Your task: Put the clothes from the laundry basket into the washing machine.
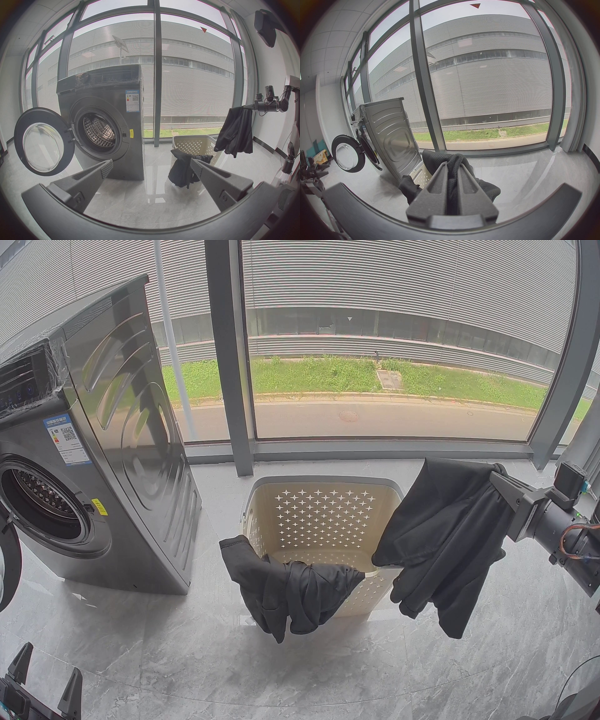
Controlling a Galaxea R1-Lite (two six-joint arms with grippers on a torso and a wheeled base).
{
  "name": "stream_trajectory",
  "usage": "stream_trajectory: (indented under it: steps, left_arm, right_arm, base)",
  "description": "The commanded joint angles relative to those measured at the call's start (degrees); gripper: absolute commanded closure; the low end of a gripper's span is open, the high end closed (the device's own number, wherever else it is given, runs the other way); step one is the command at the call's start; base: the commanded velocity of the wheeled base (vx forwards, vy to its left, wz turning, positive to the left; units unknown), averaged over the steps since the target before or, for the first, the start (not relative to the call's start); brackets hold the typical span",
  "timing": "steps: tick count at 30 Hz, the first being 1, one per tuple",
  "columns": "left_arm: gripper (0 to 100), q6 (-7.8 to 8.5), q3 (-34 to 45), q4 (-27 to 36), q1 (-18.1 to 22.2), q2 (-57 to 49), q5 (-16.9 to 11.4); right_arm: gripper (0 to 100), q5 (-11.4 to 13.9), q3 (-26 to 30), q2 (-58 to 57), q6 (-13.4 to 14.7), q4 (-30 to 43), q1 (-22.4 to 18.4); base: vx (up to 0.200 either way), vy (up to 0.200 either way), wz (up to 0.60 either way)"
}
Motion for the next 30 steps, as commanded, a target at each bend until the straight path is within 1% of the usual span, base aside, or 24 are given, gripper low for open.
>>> stream_trajectory:
  steps: [1,8,17,20,23,27,30]
  left_arm:
    - [0,-0.01,1.01,0.0,0.04,-0.92,-0.01]
    - [0,-0.28,0.92,0.0,0.04,-0.92,-0.1]
    - [0,-0.45,0.92,0.0,0.04,-0.92,-0.1]
    - [0,-0.45,0.92,0.0,0.04,-0.92,-0.1]
    - [0,-0.54,0.92,0.0,0.04,-0.92,-0.1]
    - [0,-0.54,0.92,0.0,0.04,-0.92,-0.1]
    - [0,-0.54,0.92,0.0,0.04,-0.92,-0.1]
  right_arm:
    - [100,1.51,0.14,-2.84,-0.4,1.25,-0.49]
    - [100,1.95,1.37,-2.75,-0.4,1.69,0.03]
    - [100,2.03,1.46,-2.58,-0.14,1.34,0.65]
    - [100,1.95,0.67,-2.75,-0.14,0.9,1.53]
    - [100,1.95,1.19,-2.75,-0.14,0.99,2.58]
    - [100,2.03,1.37,-2.58,-0.05,1.08,2.67]
    - [100,2.03,1.55,-2.14,-0.05,1.16,3.46]
  base:
    - [0.0,0.2,0.0]
    - [0.0,0.2,0.0]
    - [0.0,0.2,0.0]
    - [0.0,0.2,0.0]
    - [0.0,0.2,0.0]
    - [0.0,0.2,0.0]
    - [0.0,0.2,0.0]
